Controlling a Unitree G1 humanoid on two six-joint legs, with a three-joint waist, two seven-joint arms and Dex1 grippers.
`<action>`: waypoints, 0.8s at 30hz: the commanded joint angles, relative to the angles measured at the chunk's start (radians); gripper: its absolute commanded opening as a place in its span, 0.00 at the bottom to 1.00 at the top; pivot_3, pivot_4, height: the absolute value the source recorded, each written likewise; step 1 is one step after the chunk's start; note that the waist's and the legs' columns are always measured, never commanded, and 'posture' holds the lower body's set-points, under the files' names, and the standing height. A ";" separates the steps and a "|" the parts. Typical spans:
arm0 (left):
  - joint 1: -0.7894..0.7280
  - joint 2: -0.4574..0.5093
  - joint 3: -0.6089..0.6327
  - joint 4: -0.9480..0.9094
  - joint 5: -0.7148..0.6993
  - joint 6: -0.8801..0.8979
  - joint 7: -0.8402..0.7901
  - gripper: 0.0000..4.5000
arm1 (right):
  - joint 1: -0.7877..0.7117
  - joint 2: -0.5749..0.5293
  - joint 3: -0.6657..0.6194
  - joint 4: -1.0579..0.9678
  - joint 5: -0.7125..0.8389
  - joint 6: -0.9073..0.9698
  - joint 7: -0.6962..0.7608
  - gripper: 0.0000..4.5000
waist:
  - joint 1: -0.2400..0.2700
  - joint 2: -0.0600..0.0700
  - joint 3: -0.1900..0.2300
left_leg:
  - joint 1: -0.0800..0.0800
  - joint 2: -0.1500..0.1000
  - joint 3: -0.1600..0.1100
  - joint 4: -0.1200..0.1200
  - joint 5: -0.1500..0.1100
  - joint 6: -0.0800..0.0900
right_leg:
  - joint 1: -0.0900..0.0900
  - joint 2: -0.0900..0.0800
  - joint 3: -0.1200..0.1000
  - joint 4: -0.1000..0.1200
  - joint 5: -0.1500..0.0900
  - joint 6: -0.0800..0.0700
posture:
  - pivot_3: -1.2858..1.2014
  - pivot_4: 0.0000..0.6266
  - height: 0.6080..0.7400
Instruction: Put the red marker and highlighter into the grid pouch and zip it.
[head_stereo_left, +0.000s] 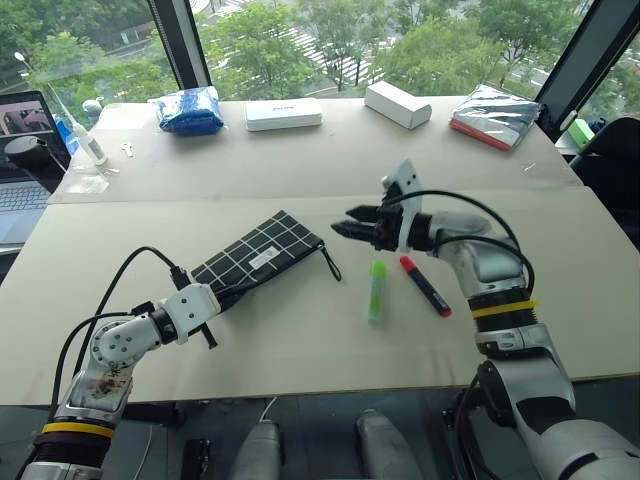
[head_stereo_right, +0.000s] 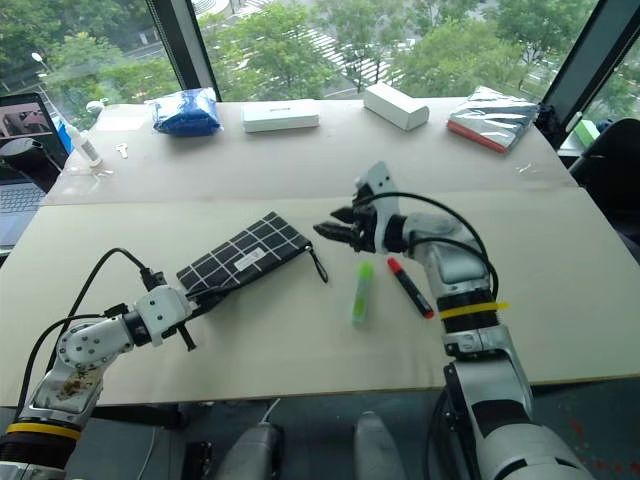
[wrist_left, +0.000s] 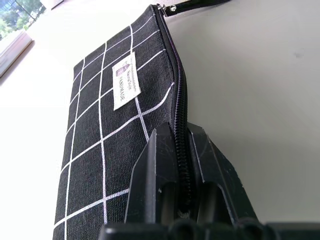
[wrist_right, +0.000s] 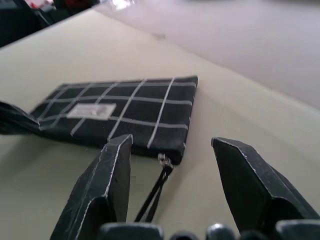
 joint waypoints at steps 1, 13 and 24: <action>-0.007 -0.006 0.026 -0.029 -0.029 0.010 0.010 0.00 | -0.025 0.025 0.013 0.005 -0.038 -0.047 -0.059 0.63 | 0.003 0.000 0.000 | 0.000 0.000 0.000 0.000 0.000 0.000 | 0.000 0.000 0.000 0.000 0.000 0.000 | 0.52 0.24 1.00; -0.020 -0.043 0.031 -0.016 -0.052 0.032 0.029 0.00 | -0.053 0.079 0.037 0.111 -0.089 -0.099 -0.105 0.63 | 0.006 0.000 0.000 | 0.000 0.000 0.000 0.001 0.000 0.000 | 0.000 0.000 0.000 0.000 0.000 0.000 | 0.52 0.24 1.00; -0.024 -0.060 0.024 0.012 -0.043 0.013 0.035 0.00 | -0.037 0.078 0.046 0.093 -0.092 -0.121 -0.069 0.00 | 0.006 0.000 0.000 | 0.000 0.000 0.000 0.001 0.000 0.000 | 0.000 0.000 0.000 0.000 0.000 0.000 | 0.52 0.24 1.00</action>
